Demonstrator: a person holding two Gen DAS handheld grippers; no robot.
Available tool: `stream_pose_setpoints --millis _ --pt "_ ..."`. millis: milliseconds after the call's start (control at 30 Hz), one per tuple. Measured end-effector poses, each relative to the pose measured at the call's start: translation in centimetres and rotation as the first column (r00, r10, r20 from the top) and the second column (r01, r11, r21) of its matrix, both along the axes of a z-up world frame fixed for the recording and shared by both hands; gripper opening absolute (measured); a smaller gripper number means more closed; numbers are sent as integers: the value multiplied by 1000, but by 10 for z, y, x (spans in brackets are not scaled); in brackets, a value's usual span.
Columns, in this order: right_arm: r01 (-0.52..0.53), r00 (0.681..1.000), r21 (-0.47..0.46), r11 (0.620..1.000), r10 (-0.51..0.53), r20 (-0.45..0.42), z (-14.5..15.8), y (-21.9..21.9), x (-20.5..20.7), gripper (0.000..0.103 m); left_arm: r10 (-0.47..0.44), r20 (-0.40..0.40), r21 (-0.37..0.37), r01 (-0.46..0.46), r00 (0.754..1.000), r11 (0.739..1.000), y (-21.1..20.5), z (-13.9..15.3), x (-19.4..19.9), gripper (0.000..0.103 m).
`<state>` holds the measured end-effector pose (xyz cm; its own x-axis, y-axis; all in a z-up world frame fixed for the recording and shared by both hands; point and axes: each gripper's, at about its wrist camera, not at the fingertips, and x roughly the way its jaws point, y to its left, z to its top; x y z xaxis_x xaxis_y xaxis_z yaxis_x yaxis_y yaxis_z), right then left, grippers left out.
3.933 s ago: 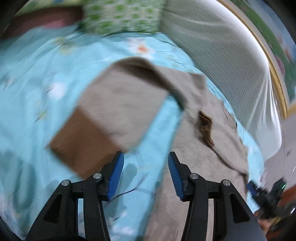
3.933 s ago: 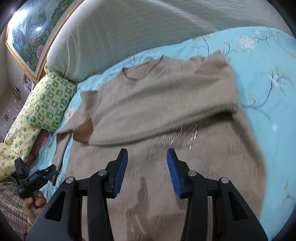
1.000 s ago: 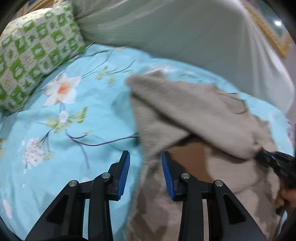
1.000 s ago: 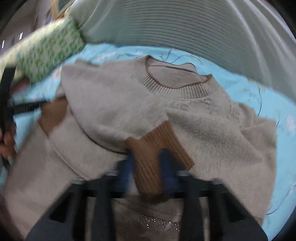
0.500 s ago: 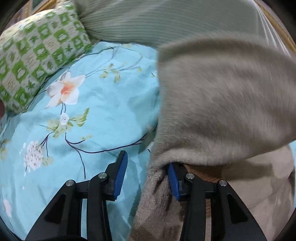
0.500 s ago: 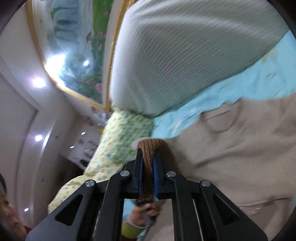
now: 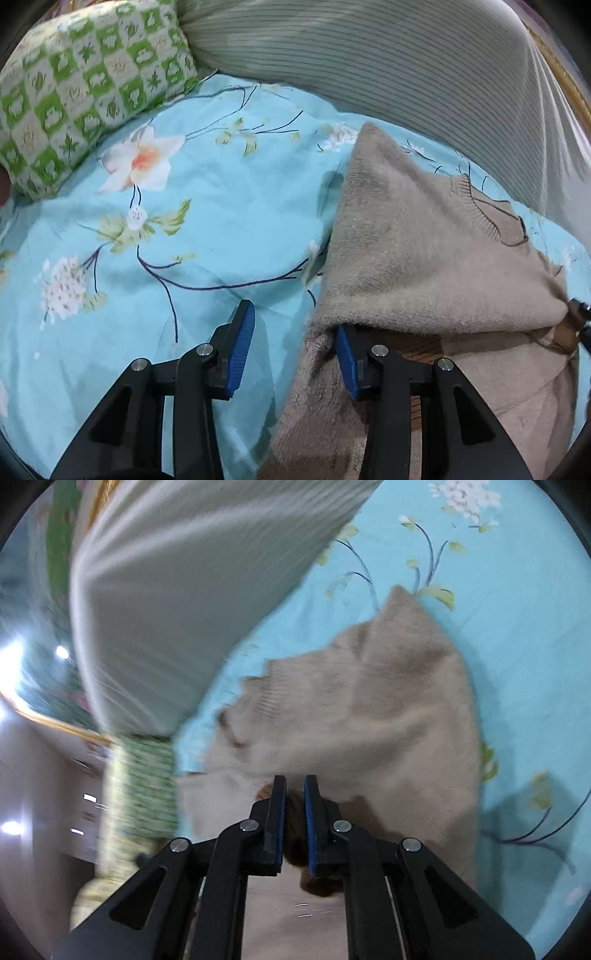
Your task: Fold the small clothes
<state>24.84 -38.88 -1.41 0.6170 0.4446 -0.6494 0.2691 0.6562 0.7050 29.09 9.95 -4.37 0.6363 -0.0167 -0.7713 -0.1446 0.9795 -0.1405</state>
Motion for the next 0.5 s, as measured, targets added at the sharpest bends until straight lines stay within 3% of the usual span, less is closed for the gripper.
stream_pose_setpoints --millis 33,67,133,167,267,333,433,500 --pt "2 1000 -8 1000 -2 0 -1 -4 -3 28 -1 0 1 1 1000 1000 0 1 -1 44" --pt "10 1000 3 1000 -10 12 -2 -6 -10 51 -3 2 6 3 1000 1000 -2 1 -2 44" --pt "34 993 36 999 -38 113 -2 -12 -34 79 -3 1 11 3 1000 1000 -2 1 -2 44" --pt "53 986 30 998 -57 157 -1 -11 -44 87 -3 0 13 3 1000 1000 3 -1 5 44" --pt "69 974 -17 997 -64 217 -5 -3 -60 88 3 -4 18 -3 1000 1000 1 -2 4 44" --pt "36 982 -104 994 -16 188 -8 8 -52 86 6 -4 31 -6 1000 999 -1 -3 4 44" --pt "-20 996 -238 971 41 84 -7 26 -31 61 5 -5 37 -5 1000 999 -3 -2 1 44" --pt "-72 994 -273 959 91 57 -5 34 -25 42 6 -9 36 -6 1000 999 -3 -2 2 44"
